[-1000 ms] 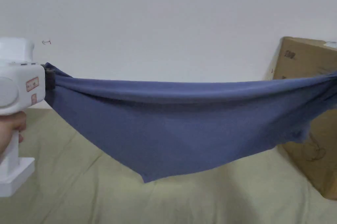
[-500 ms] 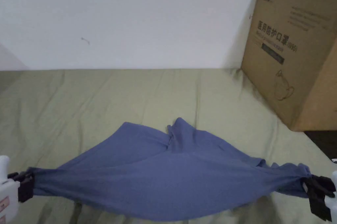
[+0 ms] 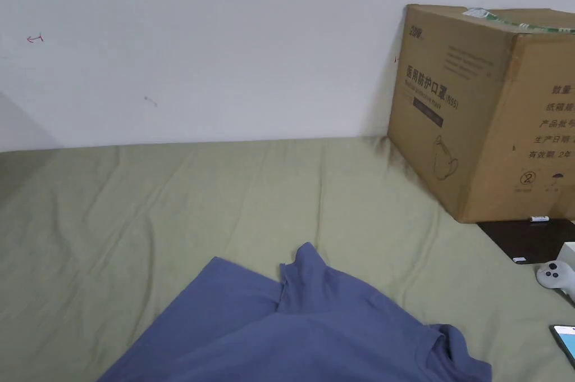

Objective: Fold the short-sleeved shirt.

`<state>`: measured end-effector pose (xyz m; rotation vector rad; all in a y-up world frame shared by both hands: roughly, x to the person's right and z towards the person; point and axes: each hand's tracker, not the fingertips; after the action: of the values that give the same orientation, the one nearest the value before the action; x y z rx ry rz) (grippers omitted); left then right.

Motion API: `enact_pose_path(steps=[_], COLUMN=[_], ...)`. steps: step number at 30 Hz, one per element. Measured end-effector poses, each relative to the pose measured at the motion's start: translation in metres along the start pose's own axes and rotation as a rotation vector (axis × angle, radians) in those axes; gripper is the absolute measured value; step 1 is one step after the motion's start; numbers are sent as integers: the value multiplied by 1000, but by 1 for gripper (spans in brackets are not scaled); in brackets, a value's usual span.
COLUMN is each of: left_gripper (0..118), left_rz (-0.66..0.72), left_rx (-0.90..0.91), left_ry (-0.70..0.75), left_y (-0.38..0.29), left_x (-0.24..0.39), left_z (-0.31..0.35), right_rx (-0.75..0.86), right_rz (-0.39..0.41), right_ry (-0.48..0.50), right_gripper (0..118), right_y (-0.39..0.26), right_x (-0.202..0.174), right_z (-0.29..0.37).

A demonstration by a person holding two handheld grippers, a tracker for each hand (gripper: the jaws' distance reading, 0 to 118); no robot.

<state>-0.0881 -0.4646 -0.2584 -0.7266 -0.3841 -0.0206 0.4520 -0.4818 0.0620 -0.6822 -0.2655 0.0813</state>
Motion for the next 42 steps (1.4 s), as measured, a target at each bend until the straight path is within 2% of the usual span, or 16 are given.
enact_pose_path(steps=[3, 4, 10, 12, 14, 15, 16, 17, 18, 25, 26, 28, 29, 33, 37, 42], left_gripper=[89, 107, 108, 94, 33, 5, 1, 0, 0, 3, 12, 91, 108, 100, 7, 3], left_rz=[-13, -8, -38, -7, 67, 48, 35, 18, -11, 96, 113, 146, 162, 165, 116, -30], left_rx=[83, 160, 350, 320, 351, 344, 339, 331, 302, 123, 130, 12, -12, -81, -56, -49], left_ry=[87, 55, 95, 91, 58, 74, 99, 102, 74, 79, 80, 41, 22, 44, 84, 4], left_y=[-10, -11, -27, -35, -44, -47, -49, -50, -51, -23, -18, -6, -4, -4, -16, -33], left_x=[22, 26, 40, 44, 44, 46, 48, 48, 42, 1, -7, -18, -22, -26, -14, 12], left_z=[32, 50, 115, 129, 144, 146, 143, 140, 134, 38, 24, -14, -27, -67, -70, -58], right_rx=[-72, 68, 250, 266, 273, 270, 269, 275, 279, 276, 275, 272, 272, 266, 248, 213], right_rz=[-123, -193, -226, -264, -263, -244, -214, -192, -182, -148, -159, -174, -171, -156, -158, -134], right_ry=[-57, -119, -90, -9, 55, 44, 56, 69, 52, 122, 128, 143, 140, 129, 119, 116], right_gripper=[109, 118, 118, 116, 101, 83, 40, 6, 2, 2, 2, 2, 2, 2, 2, 2], right_y=[1, 5, 56, 58, 70, 70, 76, 81, 86, 104, 107, 108, 110, 114, 113, 118], right_x=[-6, -7, -49, -60, -71, -78, -84, -89, -94, -109, -109, -109, -109, -108, -108, -103], right_z=[8, 25, 86, 93, 101, 101, 103, 105, 105, 96, 96, 93, 94, 95, 89, 66])
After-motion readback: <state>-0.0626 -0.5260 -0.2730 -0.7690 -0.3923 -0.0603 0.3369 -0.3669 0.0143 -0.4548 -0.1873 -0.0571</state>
